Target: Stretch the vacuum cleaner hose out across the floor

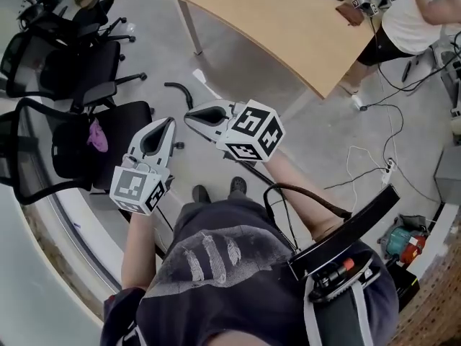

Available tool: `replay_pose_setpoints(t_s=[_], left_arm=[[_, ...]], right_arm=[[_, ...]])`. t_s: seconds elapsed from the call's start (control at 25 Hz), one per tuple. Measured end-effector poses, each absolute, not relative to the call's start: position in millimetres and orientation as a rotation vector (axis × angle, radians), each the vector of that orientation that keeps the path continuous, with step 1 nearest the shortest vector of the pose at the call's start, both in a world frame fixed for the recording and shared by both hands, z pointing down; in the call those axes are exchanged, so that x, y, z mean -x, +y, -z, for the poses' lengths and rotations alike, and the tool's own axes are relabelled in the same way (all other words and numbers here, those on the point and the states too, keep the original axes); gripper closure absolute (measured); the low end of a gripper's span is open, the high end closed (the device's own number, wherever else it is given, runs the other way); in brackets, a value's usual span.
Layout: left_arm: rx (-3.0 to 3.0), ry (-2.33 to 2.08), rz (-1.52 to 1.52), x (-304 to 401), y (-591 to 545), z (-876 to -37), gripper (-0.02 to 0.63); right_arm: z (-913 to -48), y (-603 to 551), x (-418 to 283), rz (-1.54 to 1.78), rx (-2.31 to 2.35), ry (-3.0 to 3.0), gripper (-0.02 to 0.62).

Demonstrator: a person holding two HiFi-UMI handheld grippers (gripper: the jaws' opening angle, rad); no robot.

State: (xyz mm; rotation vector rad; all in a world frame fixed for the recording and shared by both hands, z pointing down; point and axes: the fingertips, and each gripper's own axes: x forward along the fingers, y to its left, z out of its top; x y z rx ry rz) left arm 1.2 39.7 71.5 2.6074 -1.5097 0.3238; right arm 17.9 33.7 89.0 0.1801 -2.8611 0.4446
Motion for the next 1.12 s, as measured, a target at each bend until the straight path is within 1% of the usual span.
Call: replay_pose_setpoints(t_s=[0.32, 0.68, 0.8, 1.12], left_arm=[[-2.623, -1.645, -0.226, 14.1, 69.3, -46.1, 0.600], [-2.678, -1.644, -0.203, 36.2, 121.4, -31.5, 0.600], [-2.692, -1.637, -0.207, 46.0, 149.8, -32.6, 0.600], [-2.601, -1.697, -0.100, 112.1, 228.5, -43.7, 0.600]], right_arm=[[-79.4, 60.5, -24.7, -0.640, -0.291, -2.943, 0.591], [-69.1, 105.8, -1.1, -0.630, -0.326, -2.945, 0.591], [-67.3, 130.4, 16.2, -0.629, -0.303, -2.931, 0.591], [-70.5, 208.0, 83.6, -0.609, -0.212, -2.891, 0.591]])
